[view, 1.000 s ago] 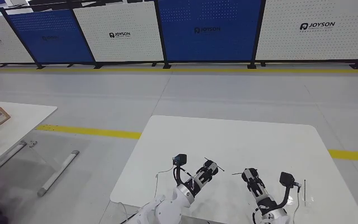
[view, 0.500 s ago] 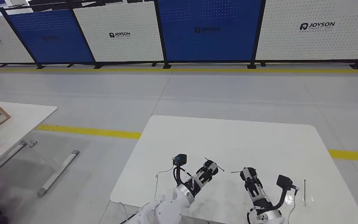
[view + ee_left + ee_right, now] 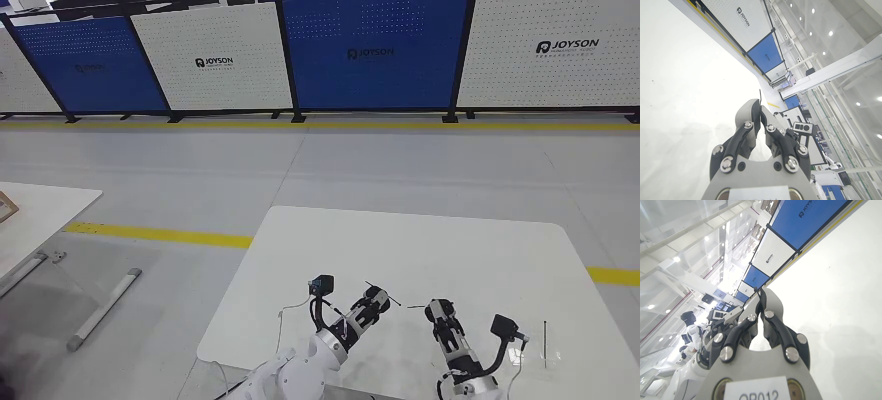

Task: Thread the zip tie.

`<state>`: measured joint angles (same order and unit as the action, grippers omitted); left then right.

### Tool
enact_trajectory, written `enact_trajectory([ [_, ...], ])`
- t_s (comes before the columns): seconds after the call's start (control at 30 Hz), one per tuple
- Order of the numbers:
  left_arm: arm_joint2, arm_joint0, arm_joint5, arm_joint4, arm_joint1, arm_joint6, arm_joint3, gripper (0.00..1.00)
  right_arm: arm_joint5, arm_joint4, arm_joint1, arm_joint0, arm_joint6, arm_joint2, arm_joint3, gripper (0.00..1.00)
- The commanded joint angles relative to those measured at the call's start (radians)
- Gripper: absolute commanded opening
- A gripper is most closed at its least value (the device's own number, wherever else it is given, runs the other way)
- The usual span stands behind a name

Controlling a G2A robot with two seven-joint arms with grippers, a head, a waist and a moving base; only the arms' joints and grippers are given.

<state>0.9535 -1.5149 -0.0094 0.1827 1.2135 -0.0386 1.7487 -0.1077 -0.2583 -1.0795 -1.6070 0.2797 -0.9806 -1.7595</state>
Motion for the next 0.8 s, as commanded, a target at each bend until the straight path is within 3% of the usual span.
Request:
enact_trajectory([
  [0.0, 0.000, 0.000, 0.000, 0.000, 0.000, 0.000, 0.000, 0.00, -0.010, 0.007, -0.002, -0.002, -0.021, -0.003, -0.003, 0.00],
  [0.37, 0.000, 0.000, 0.000, 0.000, 0.000, 0.000, 0.000, 0.00, -0.035, 0.012, -0.016, -0.024, -0.018, -0.031, -0.008, 0.00],
  [0.77, 0.000, 0.000, 0.000, 0.000, 0.000, 0.000, 0.000, 0.00, -0.021, 0.022, -0.023, -0.015, -0.033, -0.032, -0.004, 0.00],
])
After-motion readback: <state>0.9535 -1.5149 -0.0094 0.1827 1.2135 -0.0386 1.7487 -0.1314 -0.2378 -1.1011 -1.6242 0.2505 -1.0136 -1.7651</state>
